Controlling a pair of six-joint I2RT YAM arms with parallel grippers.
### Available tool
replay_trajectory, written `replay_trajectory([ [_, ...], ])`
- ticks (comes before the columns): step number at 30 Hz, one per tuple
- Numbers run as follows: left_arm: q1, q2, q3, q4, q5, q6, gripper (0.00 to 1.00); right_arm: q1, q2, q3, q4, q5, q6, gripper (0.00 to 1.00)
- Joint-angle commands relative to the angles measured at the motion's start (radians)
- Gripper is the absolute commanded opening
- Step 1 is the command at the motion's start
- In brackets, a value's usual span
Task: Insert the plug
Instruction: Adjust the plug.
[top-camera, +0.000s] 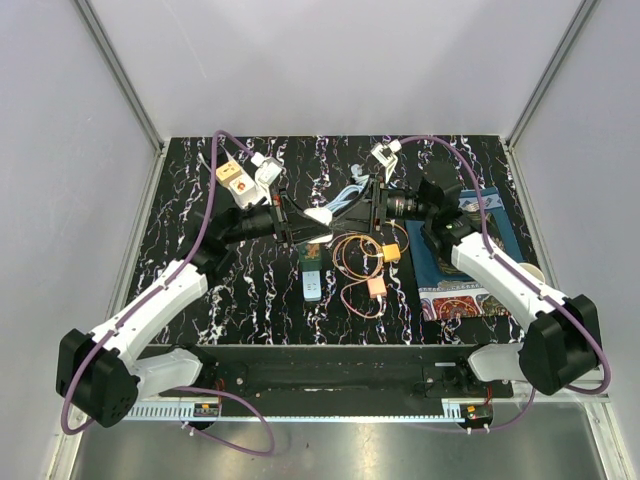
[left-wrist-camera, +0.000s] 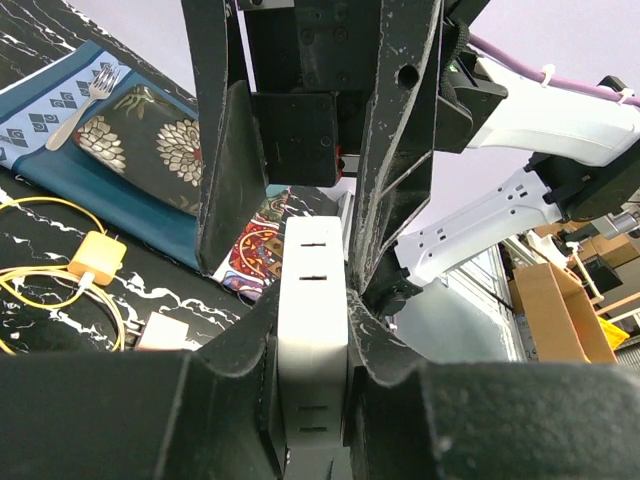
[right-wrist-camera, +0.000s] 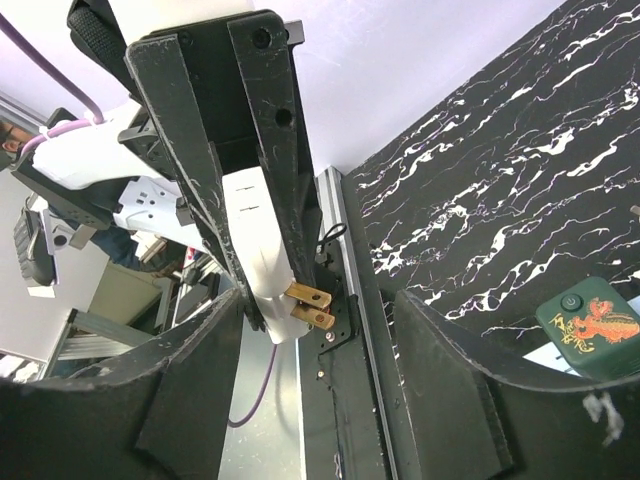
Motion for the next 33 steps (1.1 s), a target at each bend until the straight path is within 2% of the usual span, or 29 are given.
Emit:
replay_trajectory([
  [1,0.006,-0.013,0.016,0.12,0.041,-0.021,0.0,-0.008,0.01,0.01,0.031,-0.031,-0.01,0.66],
  [6,0.006,-0.004,0.009,0.136,0.052,-0.037,0.0,-0.008,0.008,-0.002,0.074,-0.059,0.022,0.61],
  [13,0.006,-0.001,-0.008,0.18,0.055,-0.074,0.0,-0.008,0.0,-0.03,0.146,-0.077,0.07,0.47],
  [15,0.006,-0.005,-0.014,0.185,0.052,-0.078,0.0,-0.008,-0.003,-0.036,0.15,-0.079,0.071,0.41],
  [17,0.006,-0.007,-0.02,0.183,0.045,-0.08,0.0,-0.008,-0.007,-0.039,0.152,-0.079,0.07,0.39],
  [21,0.006,-0.01,-0.031,0.157,0.025,-0.08,0.0,-0.009,-0.017,-0.047,0.152,-0.077,0.068,0.29],
  [33,0.005,-0.019,-0.01,-0.038,-0.041,0.006,0.0,-0.008,-0.058,-0.068,0.083,-0.046,0.015,0.18],
])
